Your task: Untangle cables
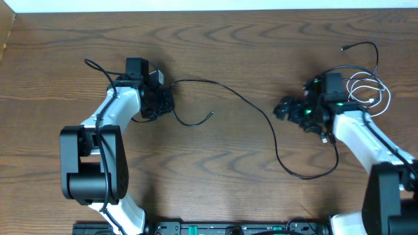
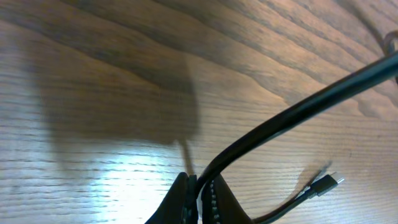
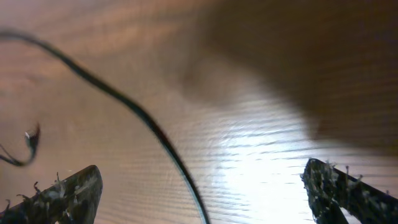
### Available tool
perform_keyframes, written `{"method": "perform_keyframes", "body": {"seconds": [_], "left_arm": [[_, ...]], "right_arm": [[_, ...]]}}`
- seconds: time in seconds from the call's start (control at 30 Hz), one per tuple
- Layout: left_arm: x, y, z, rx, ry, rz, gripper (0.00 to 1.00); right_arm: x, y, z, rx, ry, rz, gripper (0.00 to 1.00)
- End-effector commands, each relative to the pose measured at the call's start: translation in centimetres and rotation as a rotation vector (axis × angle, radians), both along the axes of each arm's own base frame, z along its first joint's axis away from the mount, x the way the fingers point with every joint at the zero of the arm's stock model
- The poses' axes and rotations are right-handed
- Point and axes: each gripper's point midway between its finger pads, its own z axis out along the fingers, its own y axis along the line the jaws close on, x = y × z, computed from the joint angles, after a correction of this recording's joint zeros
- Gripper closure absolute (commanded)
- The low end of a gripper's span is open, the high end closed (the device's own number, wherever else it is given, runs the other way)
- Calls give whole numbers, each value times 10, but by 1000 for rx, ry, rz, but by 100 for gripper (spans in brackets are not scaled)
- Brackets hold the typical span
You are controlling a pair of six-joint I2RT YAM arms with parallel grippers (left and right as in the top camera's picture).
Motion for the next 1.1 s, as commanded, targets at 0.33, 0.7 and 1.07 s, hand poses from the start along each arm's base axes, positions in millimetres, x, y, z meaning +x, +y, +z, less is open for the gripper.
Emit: {"method": "perform_keyframes", "body": {"seconds": [0.33,0.7,1.07], "left_arm": [[-3,-27,-2,10,-13,-67,92],[-22,-36,-5,-14,76,-49,91],[-53,-45,-9,-2,205,-60,83]], "right_arm": [[-42,101,-30,210,159,211,1],[-21,176,-26,303,4,229,1],[1,200,-38,325,-113,213,1]]}}
